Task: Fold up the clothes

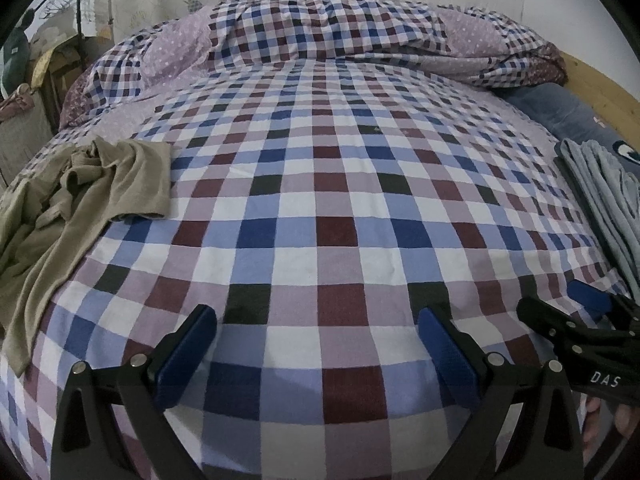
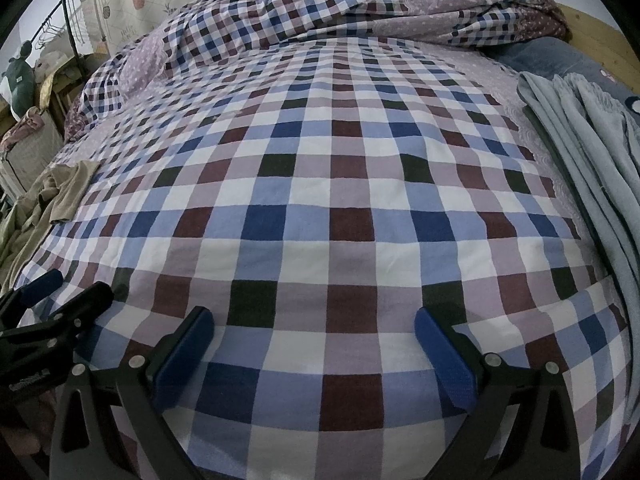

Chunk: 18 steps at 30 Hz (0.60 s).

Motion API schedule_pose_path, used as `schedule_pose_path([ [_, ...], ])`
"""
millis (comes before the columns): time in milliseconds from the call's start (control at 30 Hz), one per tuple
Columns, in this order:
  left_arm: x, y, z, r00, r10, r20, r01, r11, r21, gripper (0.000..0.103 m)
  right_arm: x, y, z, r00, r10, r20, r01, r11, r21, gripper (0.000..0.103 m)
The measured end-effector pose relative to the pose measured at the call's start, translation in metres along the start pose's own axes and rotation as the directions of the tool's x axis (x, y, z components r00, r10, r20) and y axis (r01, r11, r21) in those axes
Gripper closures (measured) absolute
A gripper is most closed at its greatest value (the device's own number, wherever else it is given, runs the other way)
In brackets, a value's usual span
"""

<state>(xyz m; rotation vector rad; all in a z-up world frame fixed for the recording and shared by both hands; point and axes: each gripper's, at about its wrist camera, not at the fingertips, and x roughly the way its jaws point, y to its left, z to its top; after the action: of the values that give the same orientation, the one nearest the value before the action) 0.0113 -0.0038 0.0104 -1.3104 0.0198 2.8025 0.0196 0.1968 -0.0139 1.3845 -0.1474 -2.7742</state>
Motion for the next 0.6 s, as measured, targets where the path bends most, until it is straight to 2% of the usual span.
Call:
schedule_pose_path([
  [167,-0.016,0.009,0.001,0.999,0.010,0.048,-0.009,1.000,-0.016,0.001,-0.006,0.001,-0.001,1.000,0.011,0.023,-0.011,1.000,0.004,0.000],
  [400,-0.036,0.028,0.002,0.996,0.034,0.086,-0.032,0.999,-0.026,0.001,-0.016,0.013,-0.001,0.993,0.104,0.056,-0.104,0.995,-0.001,0.000],
  [600,-0.052,0.051,0.004,0.993,0.032,0.112,-0.026,0.998,-0.055,0.001,-0.026,0.029,-0.005,0.987,0.139,0.086,-0.137,0.990,-0.030,0.000],
])
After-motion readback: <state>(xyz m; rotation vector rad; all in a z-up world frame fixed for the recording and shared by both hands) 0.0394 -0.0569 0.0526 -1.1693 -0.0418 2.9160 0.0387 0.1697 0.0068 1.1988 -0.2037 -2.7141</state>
